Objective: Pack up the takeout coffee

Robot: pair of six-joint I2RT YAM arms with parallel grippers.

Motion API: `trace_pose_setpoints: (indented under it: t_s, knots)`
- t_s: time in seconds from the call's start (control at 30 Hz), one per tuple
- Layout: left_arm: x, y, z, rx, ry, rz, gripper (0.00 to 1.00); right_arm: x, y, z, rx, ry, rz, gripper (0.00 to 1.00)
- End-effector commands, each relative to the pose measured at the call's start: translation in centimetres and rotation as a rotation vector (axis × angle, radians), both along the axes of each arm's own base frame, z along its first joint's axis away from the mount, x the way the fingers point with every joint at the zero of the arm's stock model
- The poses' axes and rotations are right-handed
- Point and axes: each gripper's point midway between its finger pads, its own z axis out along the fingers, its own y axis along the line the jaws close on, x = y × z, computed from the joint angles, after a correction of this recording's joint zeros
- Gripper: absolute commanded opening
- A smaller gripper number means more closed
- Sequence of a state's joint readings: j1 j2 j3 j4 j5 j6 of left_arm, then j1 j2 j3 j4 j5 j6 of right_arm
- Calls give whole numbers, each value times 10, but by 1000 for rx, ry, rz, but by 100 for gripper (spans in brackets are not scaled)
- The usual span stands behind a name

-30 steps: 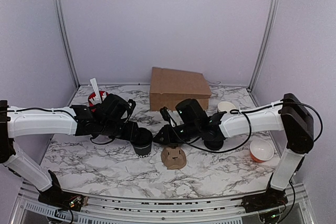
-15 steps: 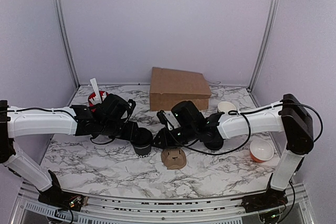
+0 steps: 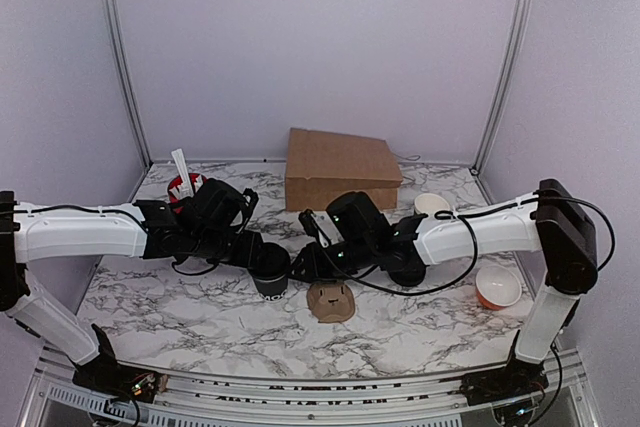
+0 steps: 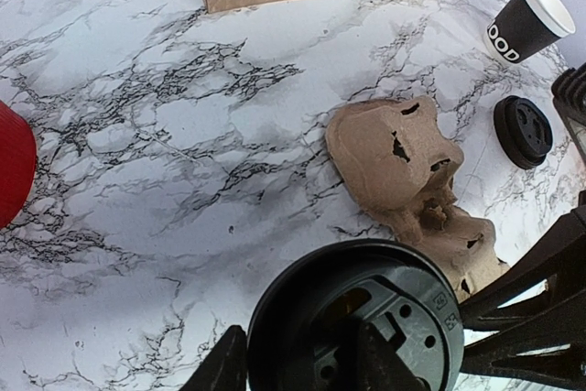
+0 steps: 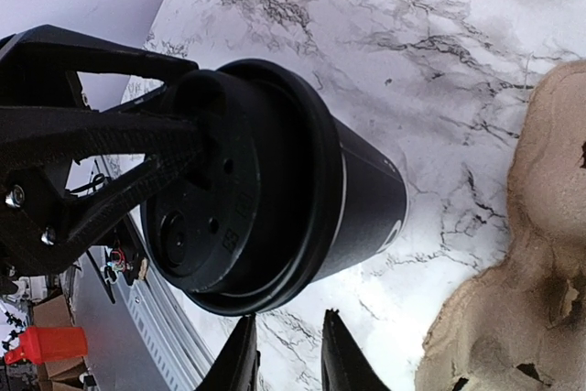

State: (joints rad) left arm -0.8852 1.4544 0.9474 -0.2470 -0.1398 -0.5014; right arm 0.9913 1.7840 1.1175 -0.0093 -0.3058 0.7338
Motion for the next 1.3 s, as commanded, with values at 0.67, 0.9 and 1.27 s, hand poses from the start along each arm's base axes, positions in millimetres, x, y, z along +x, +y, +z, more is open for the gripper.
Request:
trace_pose_setpoints:
  t_s: [0.67, 0.9, 1.27]
  knots:
    - [-17, 9, -35, 96, 105, -33, 40, -4, 6, 24, 60, -29, 9, 24]
    - [-17, 7, -34, 93, 100, -39, 40, 4, 8, 11, 58, -10, -10, 24]
    - [-17, 6, -35, 95, 102, -44, 40, -1, -4, -26, -101, 13, -13, 24]
